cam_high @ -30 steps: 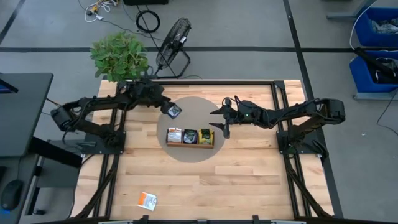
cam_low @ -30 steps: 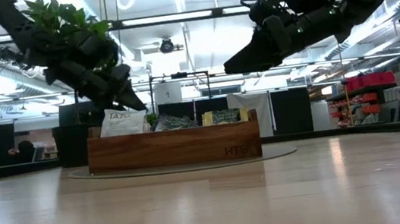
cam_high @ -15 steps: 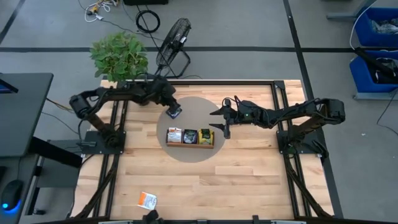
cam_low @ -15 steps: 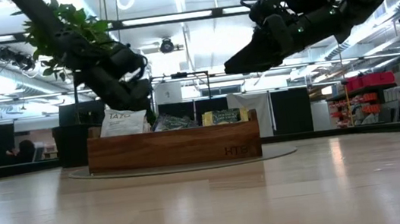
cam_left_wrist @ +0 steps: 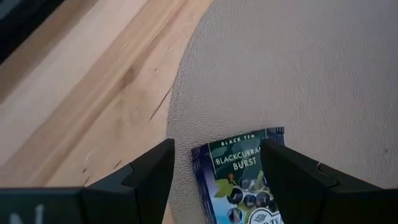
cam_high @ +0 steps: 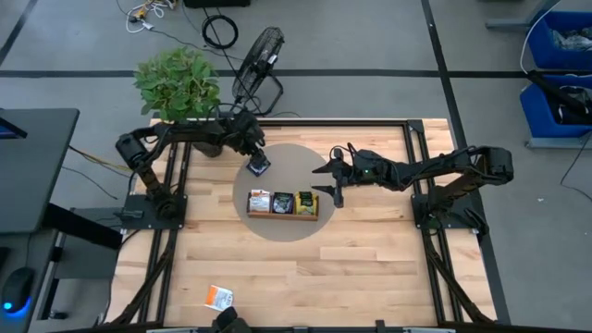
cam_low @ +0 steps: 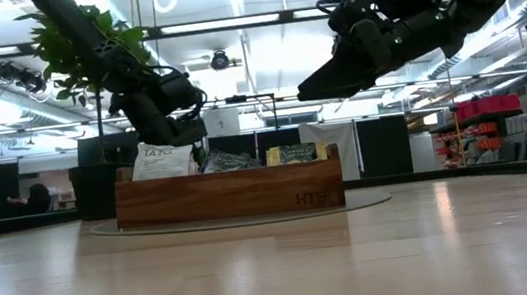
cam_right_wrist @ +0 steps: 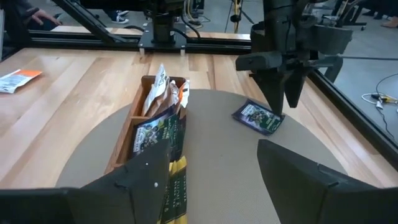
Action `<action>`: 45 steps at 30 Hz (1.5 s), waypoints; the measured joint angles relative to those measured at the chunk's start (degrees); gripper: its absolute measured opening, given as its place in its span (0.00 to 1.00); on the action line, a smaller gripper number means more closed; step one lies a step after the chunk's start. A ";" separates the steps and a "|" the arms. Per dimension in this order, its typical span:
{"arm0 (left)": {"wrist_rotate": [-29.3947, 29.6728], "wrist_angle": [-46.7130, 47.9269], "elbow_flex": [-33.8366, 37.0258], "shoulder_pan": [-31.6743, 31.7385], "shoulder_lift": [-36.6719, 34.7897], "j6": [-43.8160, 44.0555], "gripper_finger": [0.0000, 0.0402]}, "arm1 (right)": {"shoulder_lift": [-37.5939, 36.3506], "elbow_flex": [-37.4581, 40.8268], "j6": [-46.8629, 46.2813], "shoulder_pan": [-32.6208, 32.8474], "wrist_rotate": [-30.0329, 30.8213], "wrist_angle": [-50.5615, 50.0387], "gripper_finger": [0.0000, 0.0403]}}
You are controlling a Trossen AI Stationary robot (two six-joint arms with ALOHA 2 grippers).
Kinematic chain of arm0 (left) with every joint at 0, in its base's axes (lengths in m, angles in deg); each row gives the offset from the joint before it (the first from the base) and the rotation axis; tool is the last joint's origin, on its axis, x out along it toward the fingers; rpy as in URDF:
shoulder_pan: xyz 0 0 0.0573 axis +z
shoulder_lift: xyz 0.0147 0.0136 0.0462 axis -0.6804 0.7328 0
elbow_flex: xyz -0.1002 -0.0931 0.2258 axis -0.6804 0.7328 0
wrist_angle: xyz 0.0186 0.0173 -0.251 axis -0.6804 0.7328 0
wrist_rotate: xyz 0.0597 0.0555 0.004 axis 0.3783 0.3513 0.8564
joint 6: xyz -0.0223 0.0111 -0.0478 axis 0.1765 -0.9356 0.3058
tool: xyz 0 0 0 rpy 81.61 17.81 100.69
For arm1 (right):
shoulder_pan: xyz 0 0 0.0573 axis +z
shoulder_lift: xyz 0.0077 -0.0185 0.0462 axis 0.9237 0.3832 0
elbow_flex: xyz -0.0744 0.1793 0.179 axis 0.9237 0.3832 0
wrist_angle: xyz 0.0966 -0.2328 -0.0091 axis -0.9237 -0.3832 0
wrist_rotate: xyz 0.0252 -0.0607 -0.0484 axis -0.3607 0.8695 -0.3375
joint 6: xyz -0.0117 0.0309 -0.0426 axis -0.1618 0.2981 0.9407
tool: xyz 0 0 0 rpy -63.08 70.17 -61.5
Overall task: Pick & Place Tea
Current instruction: Put the purple tea bag into the middle compartment of the wooden organizer
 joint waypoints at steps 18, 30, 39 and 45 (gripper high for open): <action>0.70 0.68 0.08 -0.39 3.21 -3.32 0.56 | 0.00 0.00 -0.05 0.00 0.15 -0.20 0.62; 2.28 0.69 0.10 -1.09 3.26 -3.64 0.27 | 0.00 0.00 -0.02 0.00 0.17 -0.51 0.62; 6.31 0.02 0.12 -1.16 3.26 -4.78 0.02 | 0.00 0.00 0.41 0.00 0.89 -0.53 0.62; 6.93 -0.56 -0.85 -1.27 3.04 -5.07 0.01 | 0.00 0.00 0.57 0.00 2.31 -1.07 0.62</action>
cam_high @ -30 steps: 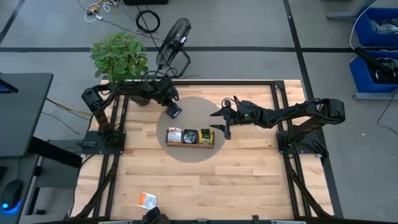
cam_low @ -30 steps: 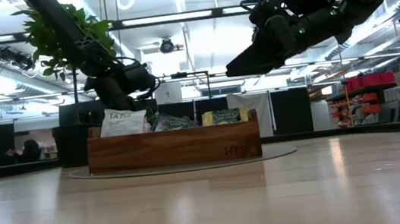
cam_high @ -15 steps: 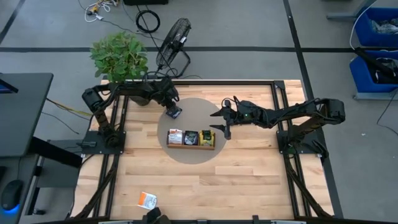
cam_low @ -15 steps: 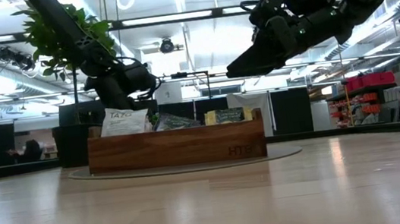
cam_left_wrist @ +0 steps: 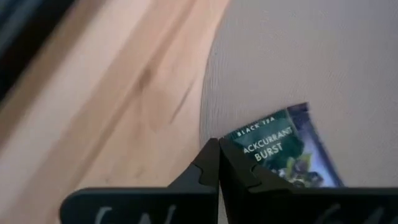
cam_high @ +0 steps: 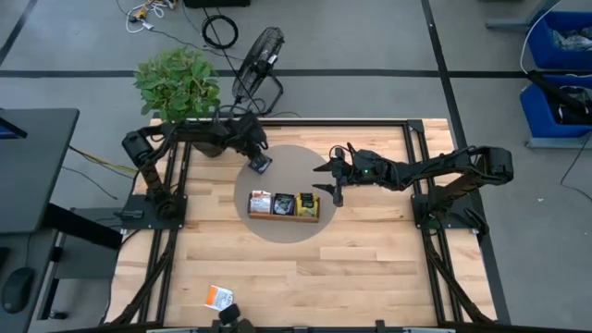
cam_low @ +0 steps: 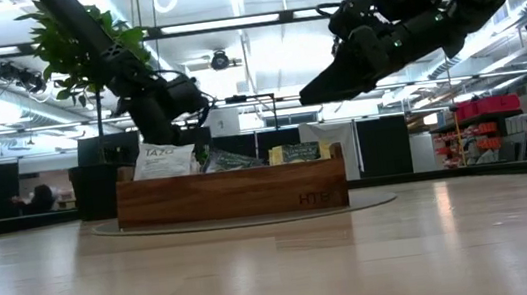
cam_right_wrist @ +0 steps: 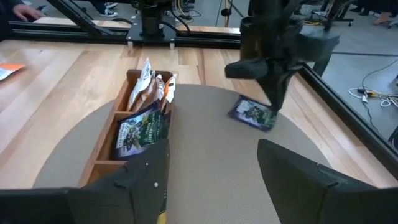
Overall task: Pick & Place Tea
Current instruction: Put the purple tea bag into the middle compartment of the wooden organizer
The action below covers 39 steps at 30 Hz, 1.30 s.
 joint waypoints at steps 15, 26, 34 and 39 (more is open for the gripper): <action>-0.63 5.96 -8.94 -3.18 -1.40 -1.33 0.00 | 0.00 0.00 -2.36 -0.87 -0.36 -1.54 0.62; -0.92 6.51 -12.65 -8.31 -1.40 -2.03 0.00 | 0.00 0.00 -4.11 -5.86 -0.87 -1.48 0.62; -1.14 7.32 -16.92 -11.19 -1.40 -2.42 0.00 | 0.00 -0.02 -4.25 -5.96 -2.32 1.61 0.62; -1.13 8.85 -19.15 -12.96 -1.40 -2.49 0.00 | 0.00 -0.70 -3.89 -6.80 -2.31 1.07 0.62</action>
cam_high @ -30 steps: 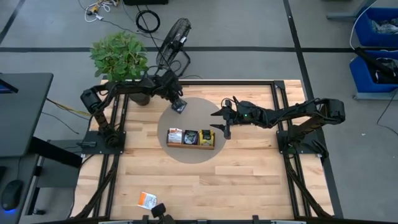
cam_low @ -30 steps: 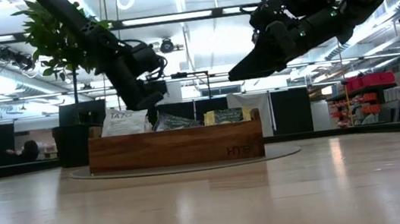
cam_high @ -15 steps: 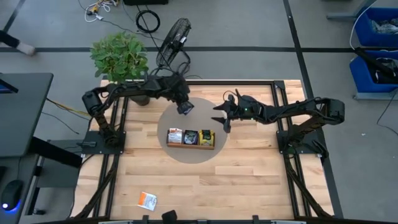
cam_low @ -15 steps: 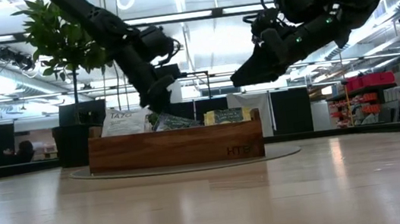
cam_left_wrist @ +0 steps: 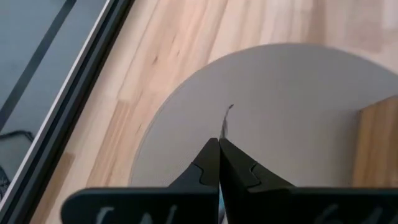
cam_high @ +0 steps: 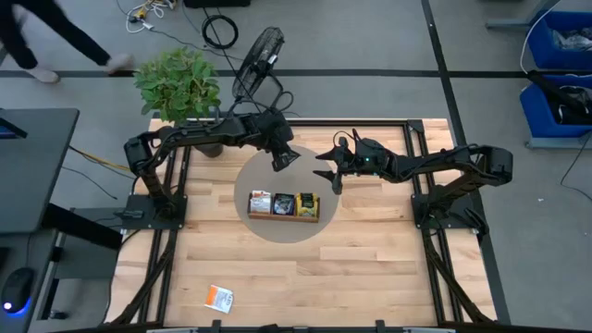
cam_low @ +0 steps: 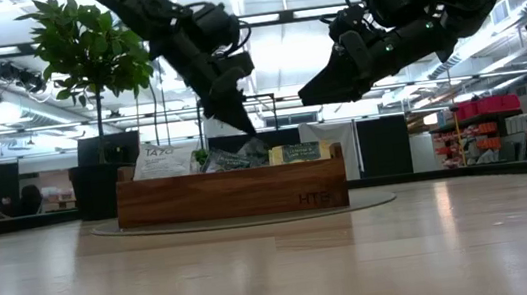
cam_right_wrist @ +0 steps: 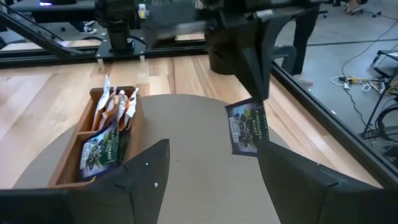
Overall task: Pick & Place Tea
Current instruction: Put the purple tea bag into the middle compartment of the wooden organizer
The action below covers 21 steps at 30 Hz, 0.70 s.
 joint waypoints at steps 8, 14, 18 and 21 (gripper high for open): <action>-2.17 0.39 -3.61 -3.56 0.00 0.00 0.00 | 0.00 -0.22 0.26 -0.40 0.10 -1.17 0.62; -2.19 0.37 -5.93 -6.25 -0.02 -0.24 0.00 | 0.00 -0.23 0.28 -1.28 0.17 -3.39 0.62; -2.17 0.32 -6.88 -7.84 -0.02 -0.57 0.00 | 0.00 -0.22 0.28 -1.49 0.18 -3.41 0.62; -2.17 -0.01 -7.70 -8.77 -0.02 -1.46 0.00 | 0.00 -0.22 0.28 -1.46 -0.45 -3.39 0.62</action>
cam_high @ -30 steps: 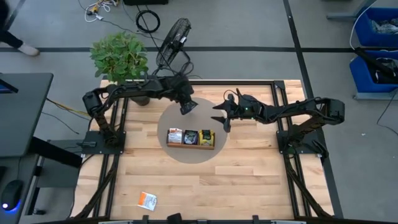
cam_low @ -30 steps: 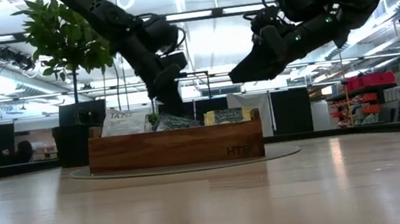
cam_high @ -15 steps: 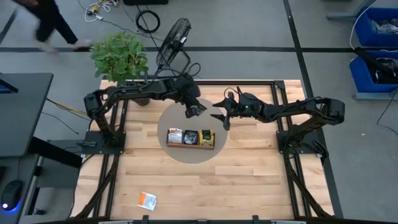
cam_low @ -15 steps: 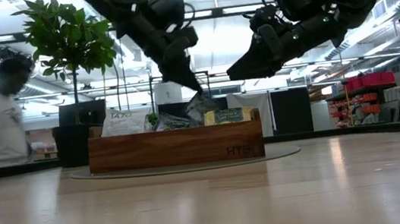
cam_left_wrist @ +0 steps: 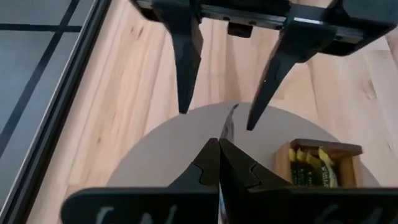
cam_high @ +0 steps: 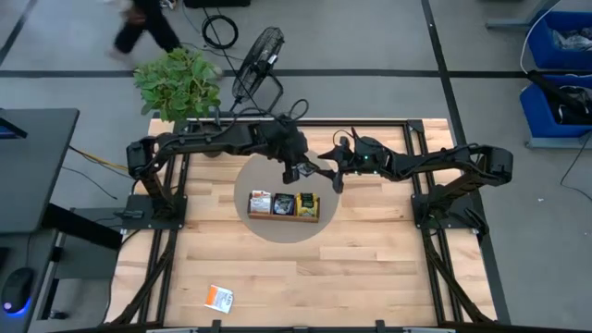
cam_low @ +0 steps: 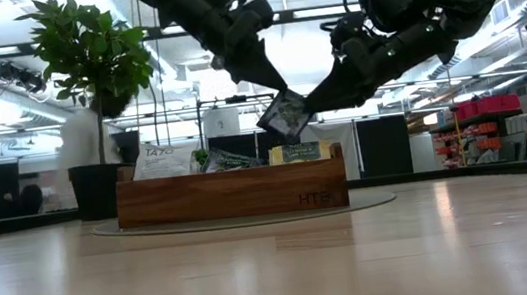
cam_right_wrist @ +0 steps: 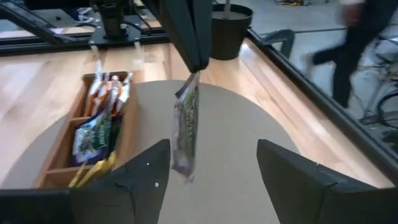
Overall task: Pick & Place Tea
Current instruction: Put the purple tea bag into the middle compartment of the wooden organizer
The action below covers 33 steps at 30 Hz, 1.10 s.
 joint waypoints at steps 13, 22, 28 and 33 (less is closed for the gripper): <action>0.24 -0.27 -0.33 -0.12 0.00 -0.02 0.00 | 0.00 0.00 1.02 0.07 -2.45 0.66 0.15; -2.26 -2.80 -0.33 -0.10 0.00 0.45 0.05 | 0.00 -0.02 2.53 0.92 -2.14 0.18 0.01; -4.74 -8.64 2.00 -0.59 -0.02 1.83 0.06 | -0.39 -0.02 2.79 0.90 -0.57 -2.53 0.00; -4.94 -14.11 5.23 -1.94 -1.77 2.65 0.04 | -3.96 -0.02 3.42 0.90 0.31 -6.03 0.00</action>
